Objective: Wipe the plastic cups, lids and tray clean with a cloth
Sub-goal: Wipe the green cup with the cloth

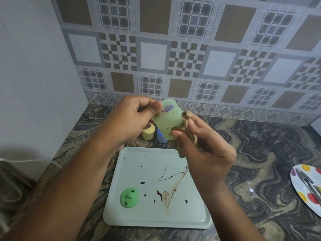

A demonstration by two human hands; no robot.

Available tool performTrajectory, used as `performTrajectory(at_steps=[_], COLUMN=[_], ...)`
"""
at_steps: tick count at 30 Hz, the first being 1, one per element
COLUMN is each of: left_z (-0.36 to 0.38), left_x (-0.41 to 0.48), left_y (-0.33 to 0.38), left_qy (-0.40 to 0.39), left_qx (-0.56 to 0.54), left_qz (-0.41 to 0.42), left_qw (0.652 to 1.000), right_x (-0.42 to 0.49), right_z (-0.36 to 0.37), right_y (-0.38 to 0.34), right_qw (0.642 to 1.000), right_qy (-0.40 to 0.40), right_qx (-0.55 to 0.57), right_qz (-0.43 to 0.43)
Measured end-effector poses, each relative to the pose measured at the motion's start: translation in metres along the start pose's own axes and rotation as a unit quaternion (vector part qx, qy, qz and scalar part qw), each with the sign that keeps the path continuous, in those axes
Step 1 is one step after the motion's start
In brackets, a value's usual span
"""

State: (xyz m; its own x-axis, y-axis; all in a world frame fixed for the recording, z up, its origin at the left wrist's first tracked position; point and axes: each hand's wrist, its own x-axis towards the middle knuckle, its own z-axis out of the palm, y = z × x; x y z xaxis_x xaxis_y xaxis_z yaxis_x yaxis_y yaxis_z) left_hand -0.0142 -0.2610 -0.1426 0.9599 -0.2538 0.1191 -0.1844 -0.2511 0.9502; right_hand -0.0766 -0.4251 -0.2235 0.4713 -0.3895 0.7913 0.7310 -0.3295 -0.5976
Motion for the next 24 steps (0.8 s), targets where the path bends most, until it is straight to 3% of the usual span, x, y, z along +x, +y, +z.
performTrajectory(at_steps=[4,8,10,13,16,19,24], left_z=[-0.001,-0.001,-0.001,-0.002,-0.003,-0.003,-0.004], left_x=[0.001,0.003,0.003,0.002,0.001,-0.004,-0.004], left_y=[0.001,0.0,-0.001,0.0,-0.001,-0.001,-0.004], left_qy=[-0.005,-0.006,0.004,0.003,-0.007,-0.062,-0.058], left_qx=[0.0,0.006,0.002,-0.012,-0.055,-0.104,-0.086], left_qz=[0.009,0.015,0.015,0.016,0.027,0.05,0.062], left_qw=[1.0,1.0,1.0,1.0,0.998,0.991,0.993], right_x=[0.002,0.0,0.003,0.003,0.006,0.004,0.002], right_z=[-0.001,0.003,0.005,0.007,0.006,0.005,0.004], right_y=[-0.006,-0.005,-0.008,-0.014,-0.024,-0.027,-0.029], right_qw=[0.998,0.996,0.991,0.989,0.978,0.969,0.958], right_qy=[-0.045,0.019,0.01,-0.01,0.03,0.045,0.042], right_qx=[-0.032,0.064,0.096,0.103,0.102,0.096,0.107], right_qz=[-0.033,0.063,0.089,0.104,0.18,0.223,0.263])
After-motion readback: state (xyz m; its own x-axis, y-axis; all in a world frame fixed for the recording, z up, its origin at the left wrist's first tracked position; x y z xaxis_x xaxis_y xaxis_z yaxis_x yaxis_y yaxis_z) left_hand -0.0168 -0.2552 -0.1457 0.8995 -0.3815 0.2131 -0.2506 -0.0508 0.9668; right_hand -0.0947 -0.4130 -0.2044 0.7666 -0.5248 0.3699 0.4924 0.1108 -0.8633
